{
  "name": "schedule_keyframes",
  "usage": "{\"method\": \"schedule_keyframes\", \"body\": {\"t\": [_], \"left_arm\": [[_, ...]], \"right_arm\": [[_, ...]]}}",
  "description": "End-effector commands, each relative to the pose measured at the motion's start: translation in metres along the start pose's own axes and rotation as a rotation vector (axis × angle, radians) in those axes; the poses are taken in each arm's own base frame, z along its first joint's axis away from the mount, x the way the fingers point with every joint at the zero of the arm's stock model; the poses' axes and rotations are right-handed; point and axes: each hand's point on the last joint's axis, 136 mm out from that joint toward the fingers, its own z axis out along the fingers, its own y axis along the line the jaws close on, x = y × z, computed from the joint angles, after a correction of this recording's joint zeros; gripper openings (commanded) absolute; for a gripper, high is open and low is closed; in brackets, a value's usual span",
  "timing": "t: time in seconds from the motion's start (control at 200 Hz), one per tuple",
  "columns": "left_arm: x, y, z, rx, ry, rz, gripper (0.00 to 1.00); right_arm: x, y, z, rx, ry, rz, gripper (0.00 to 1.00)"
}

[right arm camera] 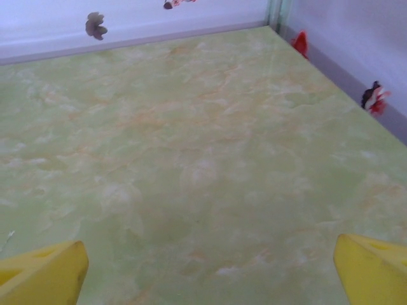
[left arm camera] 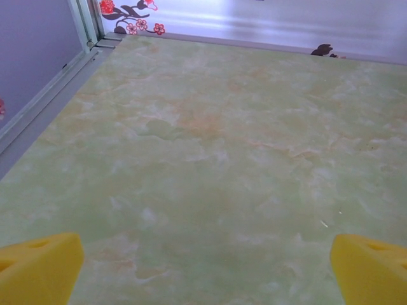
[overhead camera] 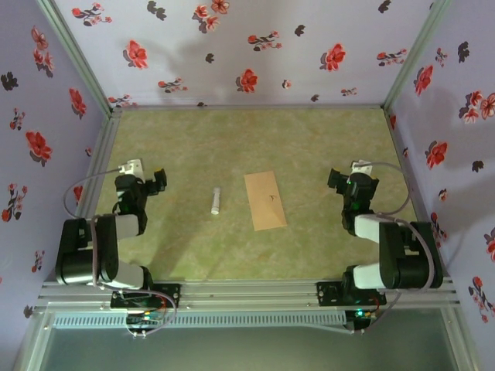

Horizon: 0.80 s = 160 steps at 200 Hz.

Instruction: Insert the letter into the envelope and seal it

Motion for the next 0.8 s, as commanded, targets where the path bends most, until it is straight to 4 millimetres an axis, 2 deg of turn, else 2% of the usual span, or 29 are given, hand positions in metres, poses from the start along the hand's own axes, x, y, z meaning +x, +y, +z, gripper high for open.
{"method": "schedule_keyframes", "body": {"t": [0.0,0.17,0.31,0.455,0.795], "left_arm": [[-0.004,-0.001,0.003,0.015,-0.048,0.021,1.0],[0.002,-0.002,0.008,0.026,-0.034,0.024,1.0],[0.002,-0.003,0.011,0.025,-0.011,0.029,1.0],[0.002,-0.003,0.011,0.025,-0.014,0.029,1.0],[0.002,-0.003,0.011,0.026,-0.015,0.031,1.0]], "right_arm": [[-0.013,0.008,0.006,-0.048,-0.068,0.026,0.99],[0.001,0.012,0.015,-0.063,-0.062,0.02,0.99],[0.002,0.012,0.017,-0.064,-0.054,0.021,0.99],[0.002,0.005,0.021,-0.014,-0.032,0.036,0.99],[0.002,0.006,0.023,-0.02,-0.022,0.026,0.99]]}}
